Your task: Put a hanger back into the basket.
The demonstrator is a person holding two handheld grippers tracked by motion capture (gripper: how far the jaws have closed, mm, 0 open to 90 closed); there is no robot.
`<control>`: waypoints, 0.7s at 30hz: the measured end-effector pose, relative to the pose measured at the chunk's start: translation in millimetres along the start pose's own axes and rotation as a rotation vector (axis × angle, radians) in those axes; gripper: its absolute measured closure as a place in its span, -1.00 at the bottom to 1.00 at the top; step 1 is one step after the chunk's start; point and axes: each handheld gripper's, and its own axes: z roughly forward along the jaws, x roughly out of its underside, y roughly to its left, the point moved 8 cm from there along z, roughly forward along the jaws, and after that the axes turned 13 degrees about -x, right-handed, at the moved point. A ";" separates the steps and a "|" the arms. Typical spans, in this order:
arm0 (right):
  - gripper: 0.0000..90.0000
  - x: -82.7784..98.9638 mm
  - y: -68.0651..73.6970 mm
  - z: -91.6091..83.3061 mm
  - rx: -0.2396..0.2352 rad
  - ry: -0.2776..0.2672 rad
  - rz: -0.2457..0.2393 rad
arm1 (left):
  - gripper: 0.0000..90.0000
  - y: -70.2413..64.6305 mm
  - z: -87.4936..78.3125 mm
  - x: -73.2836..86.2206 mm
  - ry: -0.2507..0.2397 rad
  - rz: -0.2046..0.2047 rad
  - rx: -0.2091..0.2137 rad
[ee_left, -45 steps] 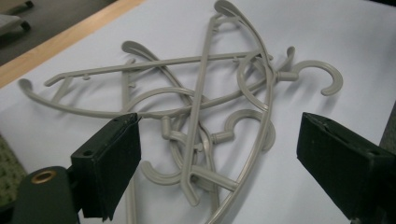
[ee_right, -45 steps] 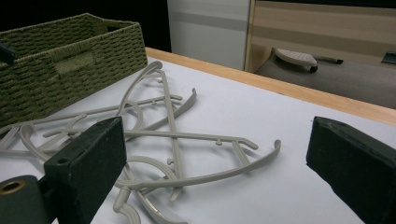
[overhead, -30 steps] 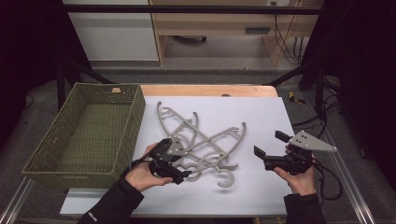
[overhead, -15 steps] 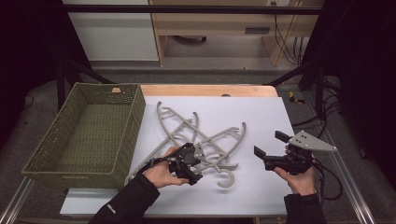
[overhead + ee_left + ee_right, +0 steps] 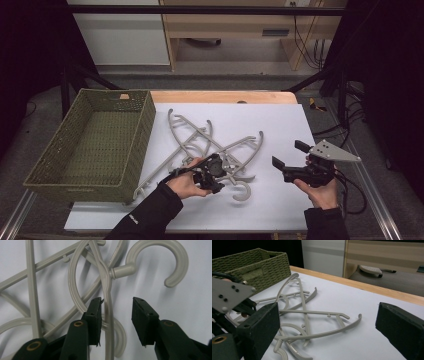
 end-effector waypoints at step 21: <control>-0.87 -1.4 -1.6 -3.7 0.002 -0.008 0.004 | 0.80 1.2 29.3 -0.5 0.121 -0.069 -0.008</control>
